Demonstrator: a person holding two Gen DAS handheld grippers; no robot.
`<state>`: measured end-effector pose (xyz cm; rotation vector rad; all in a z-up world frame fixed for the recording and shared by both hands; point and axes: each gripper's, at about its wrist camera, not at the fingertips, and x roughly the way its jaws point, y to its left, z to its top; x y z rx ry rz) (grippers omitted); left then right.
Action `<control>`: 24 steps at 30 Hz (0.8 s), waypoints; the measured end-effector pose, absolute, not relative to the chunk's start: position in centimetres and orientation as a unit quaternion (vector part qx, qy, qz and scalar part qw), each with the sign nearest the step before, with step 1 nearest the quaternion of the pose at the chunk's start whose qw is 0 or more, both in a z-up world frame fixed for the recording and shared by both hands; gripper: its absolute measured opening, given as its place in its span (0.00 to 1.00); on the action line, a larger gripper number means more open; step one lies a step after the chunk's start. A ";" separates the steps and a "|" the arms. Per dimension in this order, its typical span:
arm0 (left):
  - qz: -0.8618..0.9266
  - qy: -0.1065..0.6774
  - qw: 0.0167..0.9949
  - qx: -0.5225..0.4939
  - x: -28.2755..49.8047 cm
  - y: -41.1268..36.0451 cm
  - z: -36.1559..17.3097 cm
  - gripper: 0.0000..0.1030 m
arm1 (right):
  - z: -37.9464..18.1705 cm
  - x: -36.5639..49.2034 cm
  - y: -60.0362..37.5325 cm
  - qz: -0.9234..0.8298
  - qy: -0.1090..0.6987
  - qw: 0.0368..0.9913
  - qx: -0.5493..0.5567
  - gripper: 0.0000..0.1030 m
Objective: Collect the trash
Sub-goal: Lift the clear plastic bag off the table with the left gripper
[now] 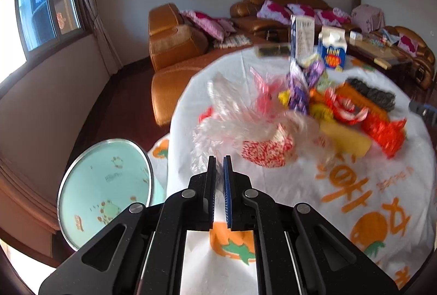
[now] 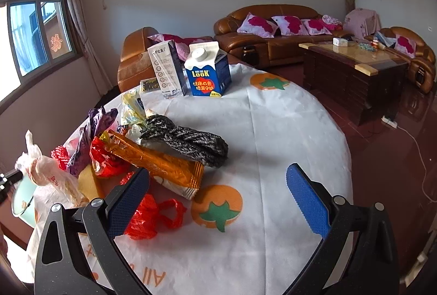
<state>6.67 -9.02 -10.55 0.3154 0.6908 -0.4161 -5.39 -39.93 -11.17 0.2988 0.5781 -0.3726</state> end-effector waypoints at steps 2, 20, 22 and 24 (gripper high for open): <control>-0.196 0.349 0.903 0.158 7.1 -9.0 -12.0 0.09 | -11.5 -5.4 -39.9 -0.182 0.286 0.930 0.143 0.95; -0.173 0.308 0.926 0.128 8.2 -8.3 -8.9 0.67 | -13.4 -5.1 -40.0 -0.168 0.304 0.925 0.152 0.95; -0.172 0.306 0.926 0.137 9.5 -9.3 -9.3 0.67 | -13.3 -5.2 -39.9 -0.168 0.303 0.926 0.151 0.95; -0.172 0.328 0.918 0.143 10.8 -10.2 -10.4 0.65 | -13.3 -5.2 -39.9 -0.169 0.303 0.926 0.150 0.95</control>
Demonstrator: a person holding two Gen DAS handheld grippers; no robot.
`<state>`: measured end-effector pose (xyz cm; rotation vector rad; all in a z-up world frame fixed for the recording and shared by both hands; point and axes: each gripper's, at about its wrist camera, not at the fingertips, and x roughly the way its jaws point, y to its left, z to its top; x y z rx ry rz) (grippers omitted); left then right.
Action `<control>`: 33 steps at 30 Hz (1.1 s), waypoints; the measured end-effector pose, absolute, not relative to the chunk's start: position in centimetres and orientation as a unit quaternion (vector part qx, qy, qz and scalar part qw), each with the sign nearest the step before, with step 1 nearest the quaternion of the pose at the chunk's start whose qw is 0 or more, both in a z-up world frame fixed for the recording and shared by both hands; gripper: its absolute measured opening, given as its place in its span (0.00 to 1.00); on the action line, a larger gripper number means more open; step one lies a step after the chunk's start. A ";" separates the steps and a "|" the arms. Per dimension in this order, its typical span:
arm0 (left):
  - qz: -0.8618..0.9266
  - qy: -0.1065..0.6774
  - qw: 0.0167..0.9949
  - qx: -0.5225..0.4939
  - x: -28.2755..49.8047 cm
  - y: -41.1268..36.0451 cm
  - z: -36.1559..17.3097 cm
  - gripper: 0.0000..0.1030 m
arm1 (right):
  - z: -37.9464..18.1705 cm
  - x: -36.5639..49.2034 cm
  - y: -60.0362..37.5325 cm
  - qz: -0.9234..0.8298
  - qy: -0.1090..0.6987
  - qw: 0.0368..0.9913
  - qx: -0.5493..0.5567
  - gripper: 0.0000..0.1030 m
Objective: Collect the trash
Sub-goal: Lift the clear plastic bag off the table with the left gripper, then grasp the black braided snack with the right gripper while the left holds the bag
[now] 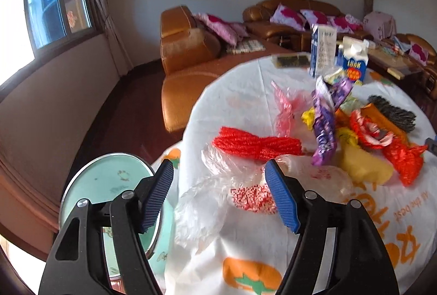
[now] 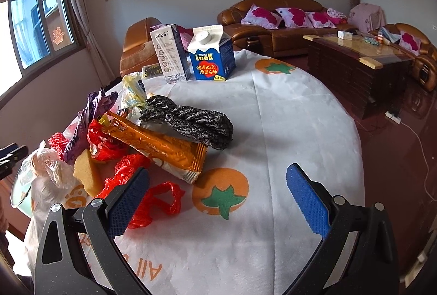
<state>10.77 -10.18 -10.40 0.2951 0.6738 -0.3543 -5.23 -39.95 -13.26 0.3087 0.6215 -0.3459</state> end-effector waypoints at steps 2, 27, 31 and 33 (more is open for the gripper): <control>-0.185 0.365 0.898 0.160 11.8 -11.2 -12.5 0.65 | -13.2 -5.3 -40.0 -0.170 0.303 0.926 0.151 0.95; -0.242 0.336 0.907 0.083 9.0 -8.6 -8.3 0.06 | -11.3 -1.0 -42.9 -0.204 0.324 0.908 0.172 0.94; -0.236 0.341 0.906 0.082 9.4 -8.1 -8.6 0.06 | -12.7 1.4 -43.9 -0.189 0.352 0.894 0.203 0.70; -0.235 0.344 0.905 0.083 9.4 -8.0 -8.8 0.06 | -13.7 2.1 -44.2 -0.169 0.365 0.889 0.221 0.47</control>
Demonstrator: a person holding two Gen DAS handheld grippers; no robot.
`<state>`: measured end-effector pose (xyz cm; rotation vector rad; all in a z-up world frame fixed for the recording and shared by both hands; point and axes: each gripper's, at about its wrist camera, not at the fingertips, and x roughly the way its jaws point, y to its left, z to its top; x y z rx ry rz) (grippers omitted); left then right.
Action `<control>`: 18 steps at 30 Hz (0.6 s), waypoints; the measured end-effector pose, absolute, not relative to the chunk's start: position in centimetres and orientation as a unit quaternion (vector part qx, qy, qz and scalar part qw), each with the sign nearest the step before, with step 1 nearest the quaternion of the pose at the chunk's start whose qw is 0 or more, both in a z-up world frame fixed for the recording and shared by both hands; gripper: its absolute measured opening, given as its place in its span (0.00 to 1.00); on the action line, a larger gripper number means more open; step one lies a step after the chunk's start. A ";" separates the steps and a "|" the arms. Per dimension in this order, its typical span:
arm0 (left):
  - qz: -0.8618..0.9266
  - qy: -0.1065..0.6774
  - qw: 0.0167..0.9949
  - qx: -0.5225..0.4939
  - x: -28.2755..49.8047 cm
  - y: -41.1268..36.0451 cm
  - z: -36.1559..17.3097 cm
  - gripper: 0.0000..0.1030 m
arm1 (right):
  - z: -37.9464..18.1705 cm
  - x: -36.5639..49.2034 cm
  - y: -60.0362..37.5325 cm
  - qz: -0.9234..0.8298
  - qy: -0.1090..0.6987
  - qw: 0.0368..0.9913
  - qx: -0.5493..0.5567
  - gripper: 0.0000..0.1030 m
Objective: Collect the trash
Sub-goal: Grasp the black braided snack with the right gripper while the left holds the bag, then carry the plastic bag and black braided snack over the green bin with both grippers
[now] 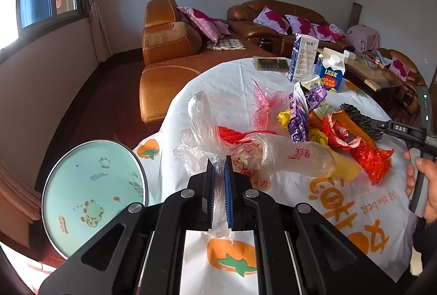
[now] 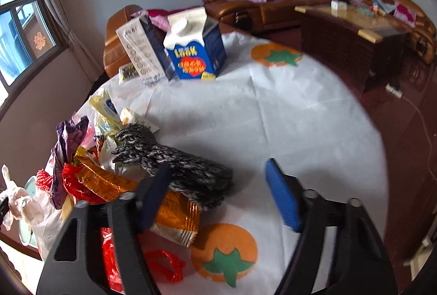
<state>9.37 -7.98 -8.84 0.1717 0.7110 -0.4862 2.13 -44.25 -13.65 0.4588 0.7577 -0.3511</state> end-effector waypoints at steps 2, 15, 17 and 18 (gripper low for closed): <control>-0.235 0.346 0.905 0.083 9.4 -7.8 -8.9 0.06 | -14.3 2.4 -44.5 -0.144 0.369 0.886 0.239 0.10; -0.165 0.304 0.934 0.085 9.3 -4.2 -5.7 0.06 | -6.0 1.3 -39.0 -0.106 0.296 0.940 0.135 0.08; -0.142 0.305 0.938 0.085 9.7 -3.1 -5.7 0.06 | -5.3 2.3 -37.0 -0.083 0.297 0.944 0.120 0.08; -0.133 0.307 0.939 0.085 9.9 -2.6 -5.8 0.06 | -5.2 2.6 -36.3 -0.075 0.298 0.945 0.115 0.08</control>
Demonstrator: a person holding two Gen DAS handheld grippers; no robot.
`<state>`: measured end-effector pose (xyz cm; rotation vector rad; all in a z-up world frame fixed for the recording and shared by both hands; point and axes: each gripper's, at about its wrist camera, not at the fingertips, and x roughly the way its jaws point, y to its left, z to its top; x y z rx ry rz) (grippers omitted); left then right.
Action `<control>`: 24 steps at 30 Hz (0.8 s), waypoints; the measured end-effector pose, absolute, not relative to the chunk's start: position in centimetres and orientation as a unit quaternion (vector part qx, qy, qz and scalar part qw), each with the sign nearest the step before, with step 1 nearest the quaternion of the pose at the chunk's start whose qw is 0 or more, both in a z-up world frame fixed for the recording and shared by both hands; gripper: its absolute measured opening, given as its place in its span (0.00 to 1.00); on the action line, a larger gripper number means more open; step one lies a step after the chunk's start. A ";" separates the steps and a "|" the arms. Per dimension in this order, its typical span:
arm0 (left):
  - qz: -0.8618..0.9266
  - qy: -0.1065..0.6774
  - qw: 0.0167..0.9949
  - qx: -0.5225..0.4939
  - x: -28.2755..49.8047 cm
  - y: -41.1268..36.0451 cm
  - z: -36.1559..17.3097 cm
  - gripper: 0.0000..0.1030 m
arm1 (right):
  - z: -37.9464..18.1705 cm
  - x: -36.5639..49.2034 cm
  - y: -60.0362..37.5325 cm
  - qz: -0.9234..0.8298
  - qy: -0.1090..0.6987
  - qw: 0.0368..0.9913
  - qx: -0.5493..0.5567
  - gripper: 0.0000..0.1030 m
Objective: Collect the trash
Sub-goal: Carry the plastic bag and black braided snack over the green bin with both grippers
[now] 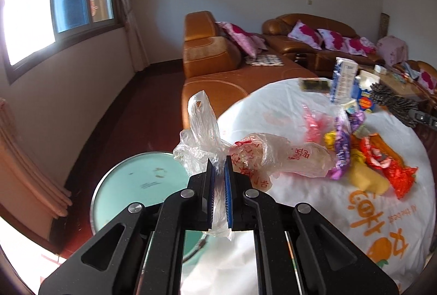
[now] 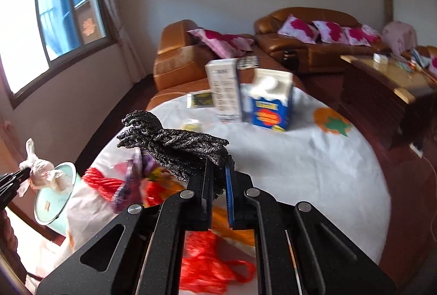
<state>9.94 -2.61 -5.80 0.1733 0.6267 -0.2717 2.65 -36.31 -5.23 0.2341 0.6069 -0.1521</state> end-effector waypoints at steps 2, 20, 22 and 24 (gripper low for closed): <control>-0.110 0.310 0.941 0.084 10.4 -1.4 -6.1 0.06 | -5.0 3.7 -34.6 -0.055 0.301 0.946 0.104 0.08; 0.012 0.322 0.942 0.095 11.6 6.3 -7.6 0.06 | -5.5 11.9 -22.2 0.060 0.332 0.941 0.031 0.08; 0.023 0.325 0.940 0.098 11.4 6.9 -7.8 0.06 | -5.7 12.7 -21.1 0.071 0.334 0.940 0.021 0.08; 0.030 0.327 0.940 0.098 11.3 7.4 -7.9 0.06 | -6.0 13.3 -20.2 0.080 0.335 0.939 0.013 0.08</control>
